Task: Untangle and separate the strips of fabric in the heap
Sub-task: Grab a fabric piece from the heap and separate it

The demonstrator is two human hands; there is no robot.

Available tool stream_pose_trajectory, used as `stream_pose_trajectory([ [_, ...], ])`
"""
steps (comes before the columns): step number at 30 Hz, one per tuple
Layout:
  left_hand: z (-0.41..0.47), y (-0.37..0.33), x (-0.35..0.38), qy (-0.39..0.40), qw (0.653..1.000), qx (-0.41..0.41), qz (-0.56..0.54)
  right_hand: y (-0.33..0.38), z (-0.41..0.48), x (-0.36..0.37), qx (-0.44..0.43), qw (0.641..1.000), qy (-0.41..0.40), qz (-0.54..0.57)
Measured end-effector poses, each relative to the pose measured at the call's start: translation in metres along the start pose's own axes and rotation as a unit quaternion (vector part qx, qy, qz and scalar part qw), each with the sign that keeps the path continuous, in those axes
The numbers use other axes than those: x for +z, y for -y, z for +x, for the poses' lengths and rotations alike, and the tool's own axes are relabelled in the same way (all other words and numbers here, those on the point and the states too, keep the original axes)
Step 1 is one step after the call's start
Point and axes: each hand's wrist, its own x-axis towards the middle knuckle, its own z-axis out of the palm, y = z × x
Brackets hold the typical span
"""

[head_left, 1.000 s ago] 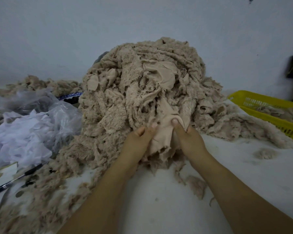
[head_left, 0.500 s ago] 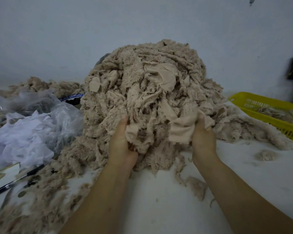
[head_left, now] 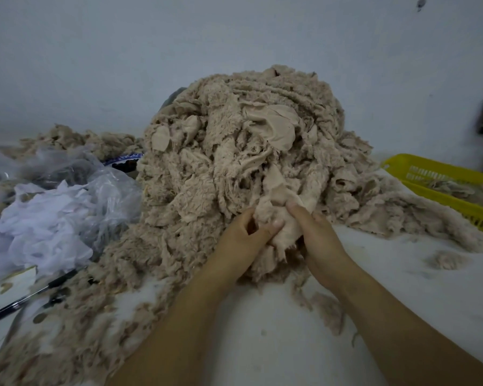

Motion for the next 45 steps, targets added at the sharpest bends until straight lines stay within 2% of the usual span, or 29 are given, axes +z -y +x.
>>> stream_pose_trajectory([
  [2, 0.000, -0.002, 0.000, -0.026, 0.998, -0.008, -0.052, 0.003, 0.000, -0.001, -0.003, 0.999, -0.029, -0.032],
  [5, 0.002, -0.004, -0.003, -0.070, 0.995, -0.005, -0.065, 0.007, 0.002, -0.006, -0.094, 0.987, -0.085, -0.097],
  [7, 0.001, -0.004, -0.004, -0.077, 0.997, 0.003, -0.027, 0.012, -0.002, -0.006, -0.130, 0.981, -0.039, -0.137],
  [9, 0.000, -0.002, -0.002, -0.058, 0.998, 0.007, 0.002, 0.009, -0.006, -0.003, -0.118, 0.971, 0.039, -0.206],
  [10, 0.000, -0.002, -0.001, -0.052, 0.999, 0.001, -0.012, 0.005, -0.006, -0.003, -0.103, 0.967, 0.061, -0.226],
  [12, 0.002, -0.003, -0.002, -0.073, 0.995, -0.016, -0.068, 0.002, -0.002, -0.007, -0.066, 0.969, 0.055, -0.233],
  [13, 0.004, -0.002, -0.005, -0.096, 0.991, -0.018, -0.087, 0.004, 0.000, -0.008, -0.041, 0.977, 0.037, -0.206],
  [14, 0.006, -0.002, -0.009, -0.113, 0.989, -0.019, -0.094, 0.007, 0.002, -0.011, -0.027, 0.992, 0.008, -0.123],
  [15, 0.007, -0.001, -0.011, -0.120, 0.989, -0.021, -0.089, 0.012, 0.004, -0.017, -0.024, 0.999, -0.037, 0.016],
  [16, 0.007, 0.001, -0.013, -0.117, 0.990, -0.023, -0.077, 0.020, 0.006, -0.025, -0.039, 0.981, -0.085, 0.171],
  [17, 0.006, 0.002, -0.014, -0.109, 0.992, -0.022, -0.066, 0.026, 0.008, -0.035, -0.065, 0.945, -0.119, 0.297],
  [18, 0.005, 0.003, -0.013, -0.101, 0.993, -0.022, -0.052, 0.028, 0.010, -0.043, -0.082, 0.914, -0.143, 0.372],
  [19, 0.003, 0.003, -0.010, -0.095, 0.995, -0.022, -0.026, 0.027, 0.010, -0.048, -0.077, 0.901, -0.152, 0.399],
  [20, 0.002, 0.004, -0.007, -0.093, 0.995, -0.021, 0.012, 0.024, 0.010, -0.050, -0.054, 0.907, -0.159, 0.387],
  [22, 0.004, 0.008, -0.002, -0.099, 0.991, -0.016, 0.086, 0.013, 0.012, -0.044, -0.001, 0.941, -0.173, 0.292],
  [25, 0.007, 0.012, 0.003, -0.116, 0.982, -0.008, 0.147, 0.001, 0.014, -0.026, 0.025, 0.985, -0.160, 0.062],
  [28, 0.015, 0.010, 0.008, -0.131, 0.975, -0.007, 0.178, -0.011, 0.016, -0.022, 0.002, 0.980, -0.120, -0.161],
  [31, 0.033, 0.001, 0.016, -0.120, 0.973, -0.019, 0.196, -0.014, 0.016, -0.021, -0.002, 0.975, -0.086, -0.205],
  [35, 0.062, -0.008, 0.025, -0.108, 0.965, -0.089, 0.221, -0.014, 0.016, -0.022, -0.005, 0.963, -0.070, -0.261],
  [39, 0.061, -0.011, 0.022, -0.152, 0.950, 0.012, 0.273, -0.016, 0.014, -0.022, -0.030, 0.966, -0.086, -0.244],
  [41, 0.048, -0.011, 0.024, -0.111, 0.938, 0.087, 0.317, -0.013, 0.014, -0.021, -0.031, 0.977, -0.124, -0.170],
  [42, 0.038, -0.010, 0.026, -0.059, 0.935, 0.121, 0.328, -0.011, 0.016, -0.022, -0.012, 0.988, -0.117, -0.105],
  [44, 0.017, -0.007, 0.032, 0.077, 0.926, 0.161, 0.332, -0.006, 0.016, -0.023, 0.060, 0.997, -0.038, 0.026],
  [45, 0.008, -0.005, 0.033, 0.134, 0.922, 0.159, 0.326, -0.005, 0.015, -0.024, 0.097, 0.994, 0.004, 0.053],
])
